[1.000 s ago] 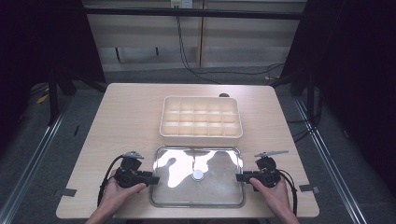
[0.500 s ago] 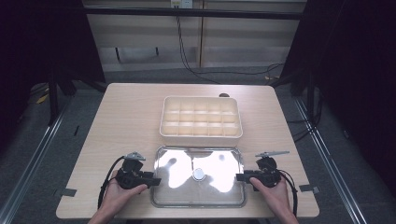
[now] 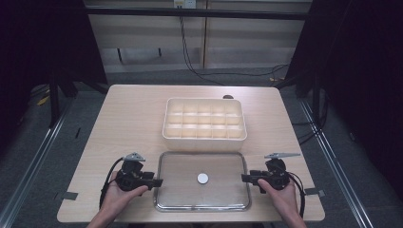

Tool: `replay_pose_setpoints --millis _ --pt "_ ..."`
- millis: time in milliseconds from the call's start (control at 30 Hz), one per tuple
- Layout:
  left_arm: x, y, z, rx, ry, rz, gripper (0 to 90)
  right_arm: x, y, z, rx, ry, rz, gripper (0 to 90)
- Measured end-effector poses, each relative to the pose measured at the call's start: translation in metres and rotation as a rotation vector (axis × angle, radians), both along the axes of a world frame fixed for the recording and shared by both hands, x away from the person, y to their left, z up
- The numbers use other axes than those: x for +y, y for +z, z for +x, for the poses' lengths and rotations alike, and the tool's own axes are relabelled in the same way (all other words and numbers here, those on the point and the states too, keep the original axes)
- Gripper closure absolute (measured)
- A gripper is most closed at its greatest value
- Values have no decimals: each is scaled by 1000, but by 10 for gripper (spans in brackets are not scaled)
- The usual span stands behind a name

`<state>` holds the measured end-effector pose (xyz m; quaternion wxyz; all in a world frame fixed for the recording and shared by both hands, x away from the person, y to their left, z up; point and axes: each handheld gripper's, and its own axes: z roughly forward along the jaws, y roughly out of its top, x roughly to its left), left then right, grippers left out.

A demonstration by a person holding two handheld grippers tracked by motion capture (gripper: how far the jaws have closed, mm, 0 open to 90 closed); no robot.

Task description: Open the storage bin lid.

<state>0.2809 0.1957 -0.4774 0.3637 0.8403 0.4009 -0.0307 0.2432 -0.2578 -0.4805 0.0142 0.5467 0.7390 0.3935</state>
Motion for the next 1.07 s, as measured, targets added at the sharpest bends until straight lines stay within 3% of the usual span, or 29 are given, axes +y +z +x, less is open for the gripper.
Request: replay_pose_setpoints --millis 200,267,633,767,933,1067 --pt "8 24 -3 -58 18 -1 402 -5 13 -8 -69 4 1 394" --pt "14 29 -7 -102 49 -32 373 -7 19 -12 -101 -3 5 376" --pt "38 19 -18 -134 92 -3 309 -27 28 -22 -173 -54 14 340" --pt "52 15 -19 -149 131 -18 305 -43 32 -24 -207 -113 14 330" --pt "74 15 -20 -178 218 -55 302 -55 34 -27 -228 -149 9 320" --pt "82 15 -20 -193 239 -63 301 -61 32 -28 -237 -165 -5 315"
